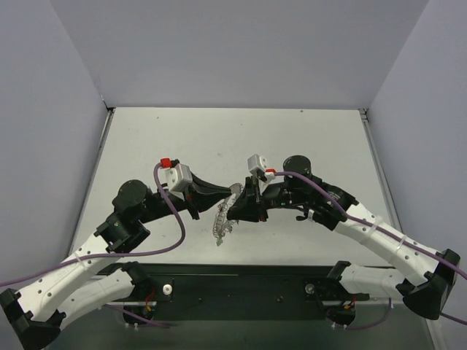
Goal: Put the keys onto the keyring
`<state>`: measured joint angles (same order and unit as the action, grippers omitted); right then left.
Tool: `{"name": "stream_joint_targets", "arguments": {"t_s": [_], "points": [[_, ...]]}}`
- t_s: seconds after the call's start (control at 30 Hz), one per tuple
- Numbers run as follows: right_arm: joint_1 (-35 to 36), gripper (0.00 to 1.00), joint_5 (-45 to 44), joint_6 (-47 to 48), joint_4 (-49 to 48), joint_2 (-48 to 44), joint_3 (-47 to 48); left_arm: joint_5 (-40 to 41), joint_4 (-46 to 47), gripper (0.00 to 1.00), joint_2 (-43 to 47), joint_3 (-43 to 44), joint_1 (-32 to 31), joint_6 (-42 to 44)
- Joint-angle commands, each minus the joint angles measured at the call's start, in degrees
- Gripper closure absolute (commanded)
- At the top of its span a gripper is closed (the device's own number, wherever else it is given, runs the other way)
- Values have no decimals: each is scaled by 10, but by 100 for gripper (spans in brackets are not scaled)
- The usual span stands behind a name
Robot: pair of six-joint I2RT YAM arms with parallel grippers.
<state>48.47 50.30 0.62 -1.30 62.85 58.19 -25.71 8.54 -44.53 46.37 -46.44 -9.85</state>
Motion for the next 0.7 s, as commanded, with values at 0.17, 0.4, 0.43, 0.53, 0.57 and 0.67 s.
{"name": "stream_joint_targets", "arguments": {"t_s": [0.17, 0.4, 0.43, 0.53, 0.57, 0.67], "points": [[0, 100, 5, 22, -4, -26, 27, 16, 13, 99, 19, 37, -1, 11], [3, 100, 8, 23, -5, -27, 29, 8, 38, 88, 23, 33, -1, -7], [3, 100, 8, 22, -5, -26, 29, 7, 37, 79, 21, 34, -1, -8], [7, 100, 8, 21, -5, -24, 32, 14, 27, 58, 19, 36, -1, -4], [8, 100, 8, 21, -5, -25, 32, 21, 25, 45, 19, 34, -1, -4], [9, 100, 3, 23, -5, -28, 32, 30, 16, 31, 23, 36, -1, 1]]}}
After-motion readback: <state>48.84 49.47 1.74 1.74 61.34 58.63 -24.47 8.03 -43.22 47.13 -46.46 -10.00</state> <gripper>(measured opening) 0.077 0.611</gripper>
